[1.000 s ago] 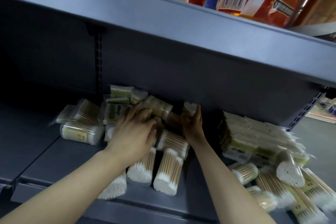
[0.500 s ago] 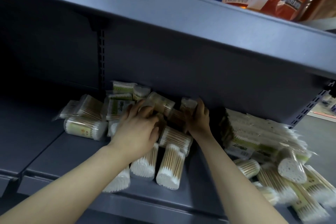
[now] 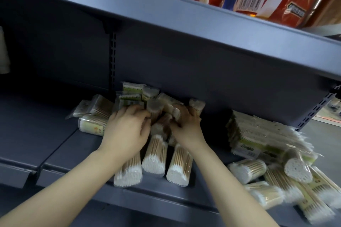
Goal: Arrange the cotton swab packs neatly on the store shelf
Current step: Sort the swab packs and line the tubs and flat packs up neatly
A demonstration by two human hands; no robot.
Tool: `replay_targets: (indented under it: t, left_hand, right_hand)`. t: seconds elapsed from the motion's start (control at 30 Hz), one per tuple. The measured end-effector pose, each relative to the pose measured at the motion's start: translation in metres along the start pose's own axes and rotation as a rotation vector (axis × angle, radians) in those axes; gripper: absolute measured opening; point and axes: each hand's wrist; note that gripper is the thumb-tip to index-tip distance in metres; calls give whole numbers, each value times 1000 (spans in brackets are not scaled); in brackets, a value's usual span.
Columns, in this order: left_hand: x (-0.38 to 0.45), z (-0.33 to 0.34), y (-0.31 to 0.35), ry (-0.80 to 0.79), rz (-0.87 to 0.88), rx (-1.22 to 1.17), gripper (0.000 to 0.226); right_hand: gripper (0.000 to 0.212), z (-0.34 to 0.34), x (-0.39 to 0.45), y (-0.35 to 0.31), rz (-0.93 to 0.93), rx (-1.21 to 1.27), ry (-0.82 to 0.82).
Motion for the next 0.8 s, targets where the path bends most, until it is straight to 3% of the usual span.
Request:
replay_targets:
  t: [0.13,0.3,0.37,0.47,0.8]
  left_hand:
    - [-4,-10,-18,43,-79,-22,44]
    - [-4,-11,-41,-45,-144,-80,63]
    - [-1,-7,-48,-52,-127,-80,56]
    - [4,-2,-58,-54,-121,-99,49]
    - [20,19,-88,-94,-110,-275,71]
  right_hand:
    - [33,3,9,-8,-64,-99,-29]
    - [27,2,44,-19,-99,-219,-35]
    - [22,4,59,-22,-110,-213,-41]
    - [25,14,77,-27,-100,-201,-78]
    - [35,44,117,-25,-186,-301,-161]
Point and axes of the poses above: each hand's wrist, its own x-axis towards the middle knuckle, its own z-axis out of the palm, y = z × x, and after that the axes turned 9 degrees about x, right-handed
